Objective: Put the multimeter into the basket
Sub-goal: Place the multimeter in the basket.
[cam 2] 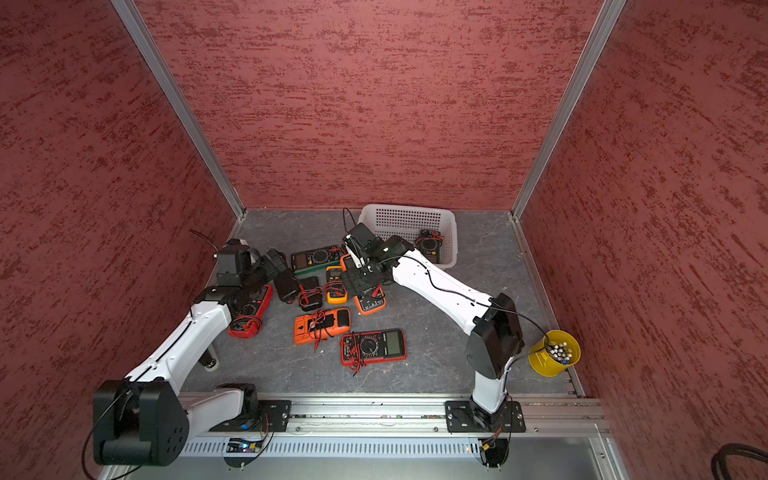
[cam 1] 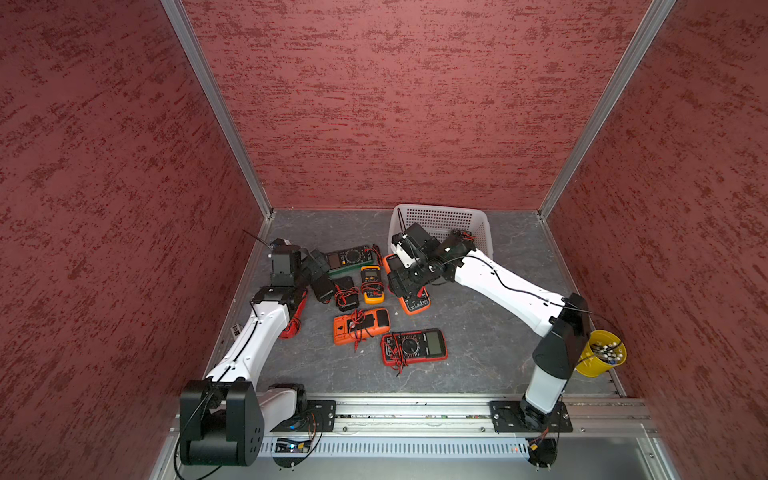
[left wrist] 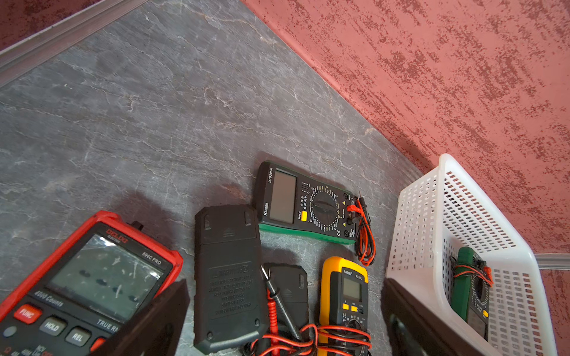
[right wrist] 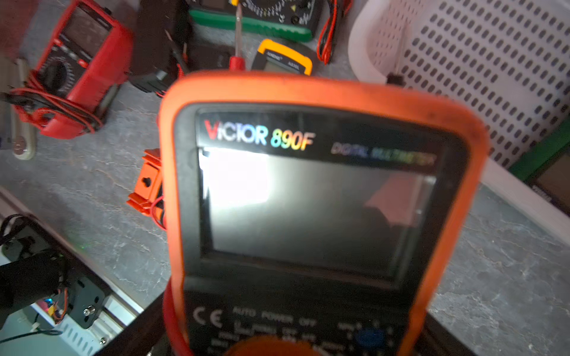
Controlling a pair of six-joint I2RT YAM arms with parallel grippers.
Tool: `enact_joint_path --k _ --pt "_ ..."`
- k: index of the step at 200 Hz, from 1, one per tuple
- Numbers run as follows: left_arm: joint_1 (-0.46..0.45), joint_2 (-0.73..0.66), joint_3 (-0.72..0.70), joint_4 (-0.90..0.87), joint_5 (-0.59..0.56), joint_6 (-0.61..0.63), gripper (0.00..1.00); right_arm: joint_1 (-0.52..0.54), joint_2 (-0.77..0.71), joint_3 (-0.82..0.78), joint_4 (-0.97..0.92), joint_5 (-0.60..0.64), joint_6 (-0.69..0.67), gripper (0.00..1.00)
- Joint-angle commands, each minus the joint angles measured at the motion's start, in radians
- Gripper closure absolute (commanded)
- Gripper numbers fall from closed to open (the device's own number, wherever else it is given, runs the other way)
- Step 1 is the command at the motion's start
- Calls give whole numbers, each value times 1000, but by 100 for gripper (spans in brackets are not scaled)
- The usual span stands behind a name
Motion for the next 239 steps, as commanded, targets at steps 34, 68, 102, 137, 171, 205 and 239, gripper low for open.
enact_joint_path --k 34,68,102,137,171,205,239 --pt "8 19 19 8 13 -12 0 -13 -10 205 41 203 19 100" --pt "9 16 20 3 19 -9 0 -58 62 292 43 301 77 100" --pt "10 13 23 2 23 -3 0 -153 179 422 -27 324 144 100" --pt "12 7 20 7 35 -5 0 -246 263 463 5 330 146 100" --pt "16 2 17 7 44 -2 0 -325 351 474 53 293 134 100" --pt "16 -3 16 5 47 0 0 -374 437 518 78 257 128 100" --pt "17 -6 16 2 52 0 0 -402 507 576 117 221 110 100"
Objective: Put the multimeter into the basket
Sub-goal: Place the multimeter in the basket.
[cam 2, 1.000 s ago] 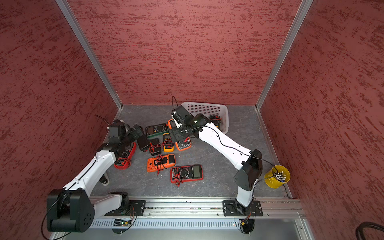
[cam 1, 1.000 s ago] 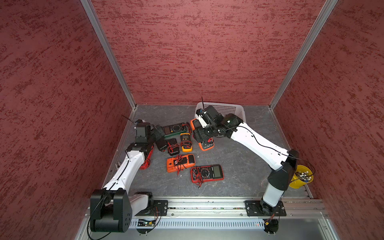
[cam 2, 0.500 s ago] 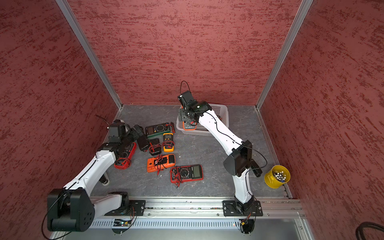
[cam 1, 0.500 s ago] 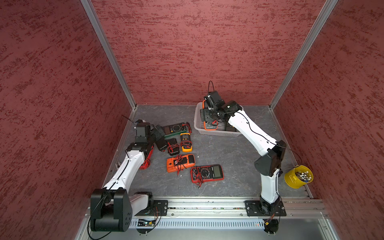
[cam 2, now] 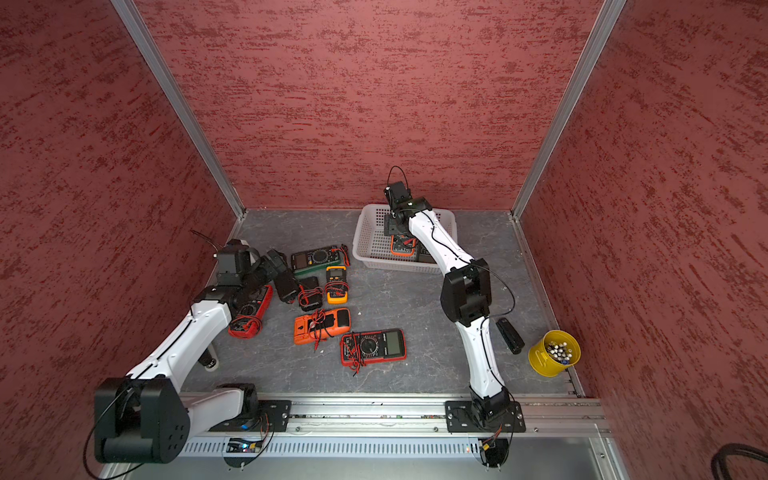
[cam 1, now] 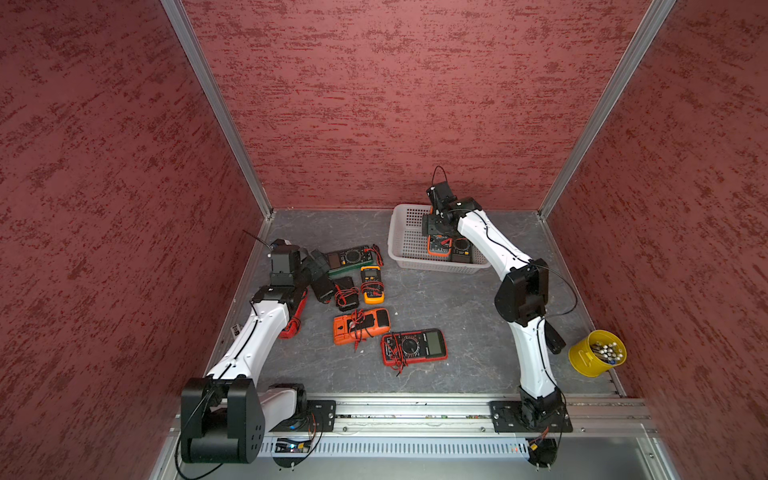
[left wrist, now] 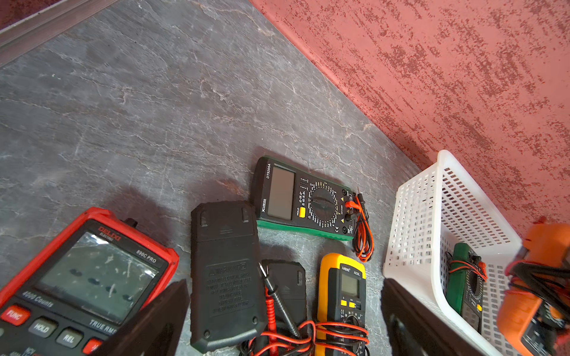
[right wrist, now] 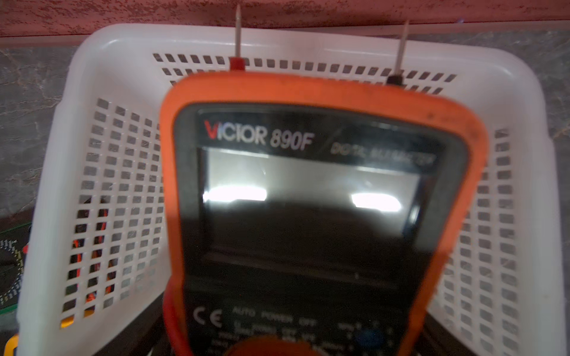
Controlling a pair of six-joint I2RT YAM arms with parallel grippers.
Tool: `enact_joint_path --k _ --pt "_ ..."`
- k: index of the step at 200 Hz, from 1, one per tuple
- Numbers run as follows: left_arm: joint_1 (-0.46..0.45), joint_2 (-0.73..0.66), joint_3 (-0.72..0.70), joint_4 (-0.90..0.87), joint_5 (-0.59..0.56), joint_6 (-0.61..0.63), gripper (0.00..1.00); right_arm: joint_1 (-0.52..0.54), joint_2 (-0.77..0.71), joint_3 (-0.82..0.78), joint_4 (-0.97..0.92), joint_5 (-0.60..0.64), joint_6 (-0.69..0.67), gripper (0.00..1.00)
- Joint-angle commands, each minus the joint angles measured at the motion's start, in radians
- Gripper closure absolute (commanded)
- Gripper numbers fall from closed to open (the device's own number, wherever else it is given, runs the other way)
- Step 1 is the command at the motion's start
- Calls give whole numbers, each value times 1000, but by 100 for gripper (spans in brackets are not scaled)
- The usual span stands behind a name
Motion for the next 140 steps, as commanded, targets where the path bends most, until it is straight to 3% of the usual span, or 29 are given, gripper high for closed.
enact_joint_path --k 1,65,140 --pt "7 -14 16 1 17 3 0 -11 12 76 98 -31 -16 100" --pt "7 -22 14 -2 19 2 0 -32 162 180 107 -72 -24 100" --pt "7 -32 9 -11 9 2 0 -34 161 103 69 -98 -15 100"
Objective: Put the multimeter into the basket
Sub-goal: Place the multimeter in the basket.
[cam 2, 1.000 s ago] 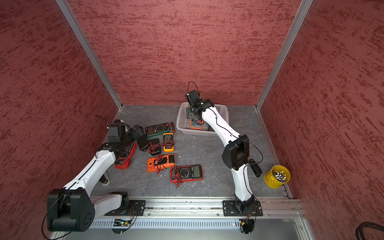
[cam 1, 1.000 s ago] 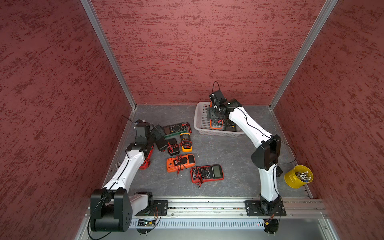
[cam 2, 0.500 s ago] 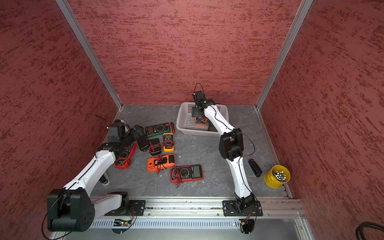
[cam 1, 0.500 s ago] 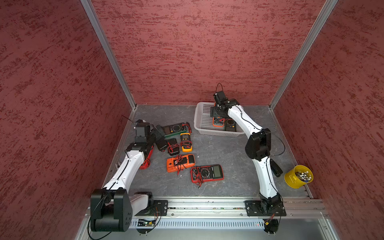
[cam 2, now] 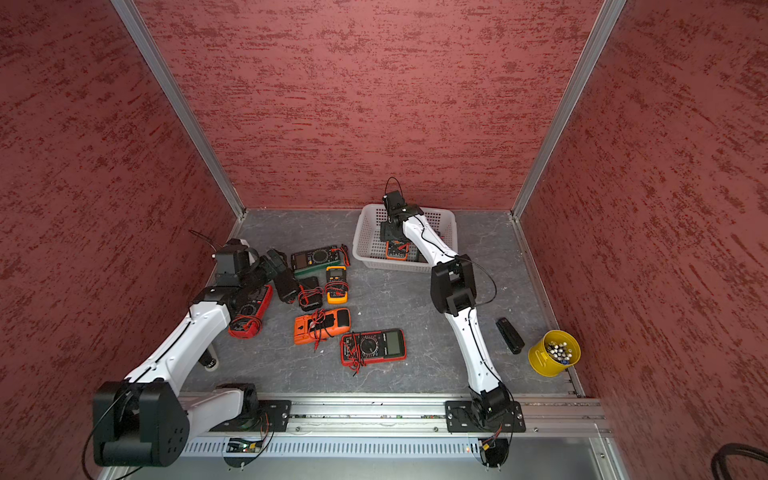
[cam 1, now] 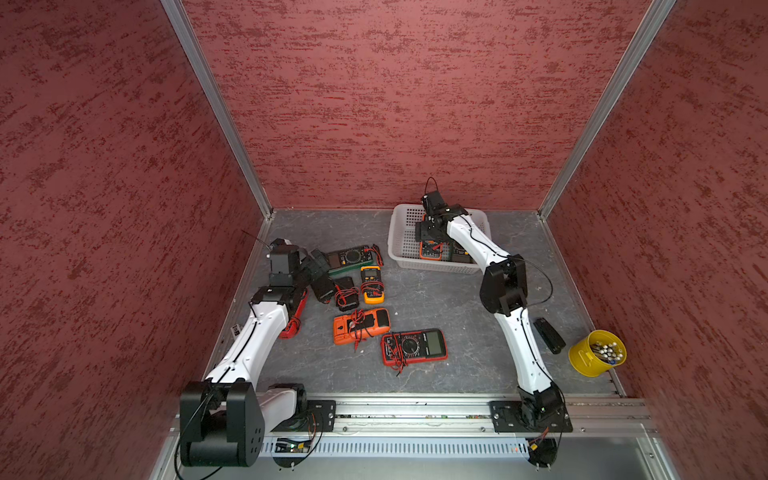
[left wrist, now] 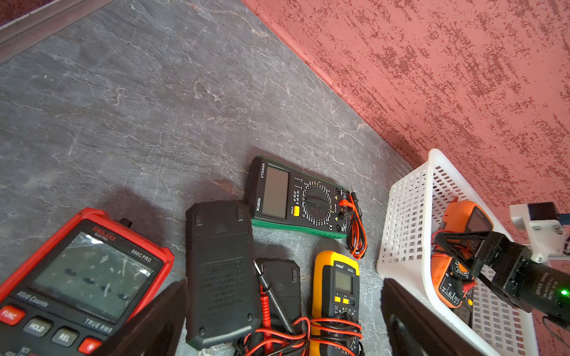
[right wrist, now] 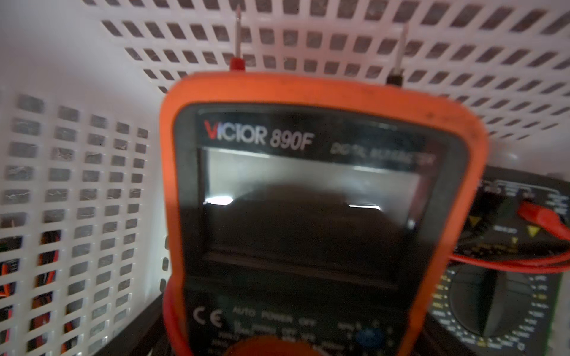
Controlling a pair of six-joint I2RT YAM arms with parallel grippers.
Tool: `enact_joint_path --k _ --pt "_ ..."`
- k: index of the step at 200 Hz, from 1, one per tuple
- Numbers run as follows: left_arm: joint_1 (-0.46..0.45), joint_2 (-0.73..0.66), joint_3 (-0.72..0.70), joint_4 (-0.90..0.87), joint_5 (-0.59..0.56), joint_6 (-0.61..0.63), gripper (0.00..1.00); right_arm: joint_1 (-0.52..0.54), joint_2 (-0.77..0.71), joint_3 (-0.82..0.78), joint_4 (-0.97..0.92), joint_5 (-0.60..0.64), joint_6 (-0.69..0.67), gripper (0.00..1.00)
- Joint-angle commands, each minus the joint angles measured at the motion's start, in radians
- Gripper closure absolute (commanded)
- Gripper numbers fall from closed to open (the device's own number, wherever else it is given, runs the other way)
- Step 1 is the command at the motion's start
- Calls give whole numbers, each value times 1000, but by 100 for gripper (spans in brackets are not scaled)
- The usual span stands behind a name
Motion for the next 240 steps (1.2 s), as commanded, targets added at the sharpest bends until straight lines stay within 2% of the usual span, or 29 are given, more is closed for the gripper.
enact_joint_path --k 1,47,114,169,202,240 --pt "7 -16 9 -8 -4 2 0 -7 -61 -30 32 -11 3 100" --pt "6 -16 1 -1 -7 -2 0 -7 -139 -196 93 -34 32 100" --pt "8 -8 6 3 -12 -1 0 -7 -216 -311 119 -37 42 100" --pt "10 5 15 11 -5 1 0 -9 -158 -278 94 -30 -54 79" --pt "9 4 13 8 -4 0 0 -12 -107 -227 54 -30 -69 52" --pt "11 -4 8 1 -10 0 0 -12 -100 -221 49 -37 -61 33"
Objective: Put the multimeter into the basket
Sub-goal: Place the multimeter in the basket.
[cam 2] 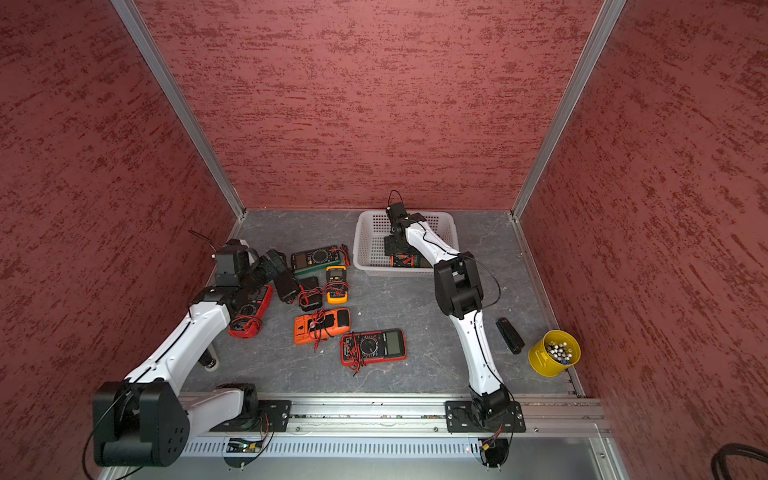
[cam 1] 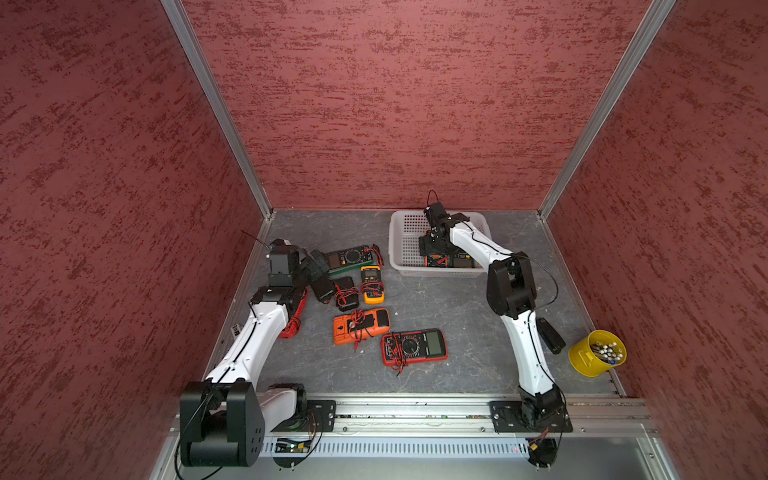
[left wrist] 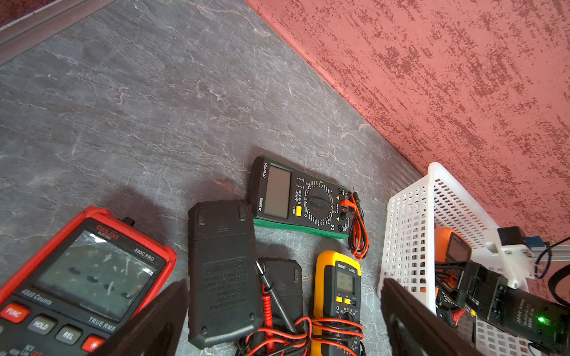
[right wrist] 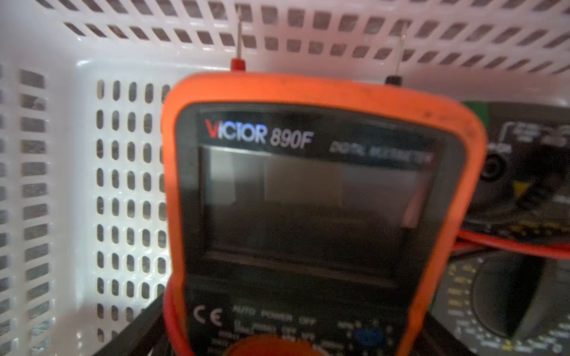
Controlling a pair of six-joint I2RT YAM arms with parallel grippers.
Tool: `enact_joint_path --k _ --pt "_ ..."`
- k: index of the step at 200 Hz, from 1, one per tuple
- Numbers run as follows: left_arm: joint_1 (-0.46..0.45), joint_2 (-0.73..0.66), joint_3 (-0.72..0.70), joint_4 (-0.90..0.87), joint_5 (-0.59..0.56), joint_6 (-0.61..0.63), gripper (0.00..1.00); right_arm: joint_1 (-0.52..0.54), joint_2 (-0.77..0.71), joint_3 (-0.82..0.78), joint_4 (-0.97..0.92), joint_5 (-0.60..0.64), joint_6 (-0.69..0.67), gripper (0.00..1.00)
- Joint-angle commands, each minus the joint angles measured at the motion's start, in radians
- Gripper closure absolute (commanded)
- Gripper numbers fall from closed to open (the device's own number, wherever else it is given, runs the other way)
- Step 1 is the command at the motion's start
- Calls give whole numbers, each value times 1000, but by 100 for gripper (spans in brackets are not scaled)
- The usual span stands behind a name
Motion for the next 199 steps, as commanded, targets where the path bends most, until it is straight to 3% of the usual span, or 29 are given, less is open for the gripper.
enact_joint_path --k 1,40,50,146,199 --pt "7 -5 8 6 -9 -1 0 -8 -1 48 3 0 -8 32" --pt "7 -6 24 -5 -9 19 0 -7 -10 47 -11 8 -14 12" --pt "7 -9 28 -12 -8 27 0 -7 -19 47 -14 8 -15 1" --pt "4 11 158 -253 78 105 0 -4 -220 9 -13 11 16 1" --pt "-133 135 307 -430 19 64 0 -3 -437 -203 89 90 122 1"
